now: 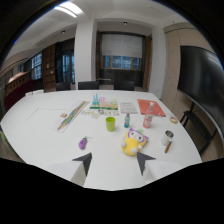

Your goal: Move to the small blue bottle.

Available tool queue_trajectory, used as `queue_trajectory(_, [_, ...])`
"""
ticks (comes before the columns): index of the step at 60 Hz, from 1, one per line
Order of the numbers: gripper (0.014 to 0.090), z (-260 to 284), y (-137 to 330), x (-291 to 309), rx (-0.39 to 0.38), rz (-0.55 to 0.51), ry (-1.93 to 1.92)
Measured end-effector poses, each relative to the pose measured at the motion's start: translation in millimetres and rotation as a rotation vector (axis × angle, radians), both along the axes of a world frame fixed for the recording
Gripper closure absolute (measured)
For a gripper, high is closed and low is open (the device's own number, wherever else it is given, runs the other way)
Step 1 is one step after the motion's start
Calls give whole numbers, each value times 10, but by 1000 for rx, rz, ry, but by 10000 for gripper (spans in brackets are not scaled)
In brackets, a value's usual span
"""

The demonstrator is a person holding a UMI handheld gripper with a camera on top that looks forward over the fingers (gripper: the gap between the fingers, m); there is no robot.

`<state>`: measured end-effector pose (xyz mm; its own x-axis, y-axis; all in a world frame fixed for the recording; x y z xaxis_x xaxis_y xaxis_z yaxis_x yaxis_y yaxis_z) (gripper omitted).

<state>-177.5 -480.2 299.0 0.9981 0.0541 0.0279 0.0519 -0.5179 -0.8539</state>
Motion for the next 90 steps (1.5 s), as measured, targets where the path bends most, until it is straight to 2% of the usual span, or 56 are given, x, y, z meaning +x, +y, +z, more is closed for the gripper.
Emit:
queue_trajectory(10, [193,-125,-78,64,-27,-23,-18])
queue_trajectory(26, [191,-543,429,463,-68,-41,-42])
queue_trajectory(33, [187,-647,1008,658,-62,-49,-51])
queue_trajectory(46, [192,-915,2449,832,-71,-61,-19])
queue_trajectory(58, [191,-1467,3386,904,-165,-68,-12])
queue_trajectory(64, [194,-1718,3611,892,-218,-58,-2])
queue_trajectory(73, [194,-1926,3808,923,-255,-51,-3])
queue_trajectory(90, [196,-2066,3900,941,-281,-48,3])
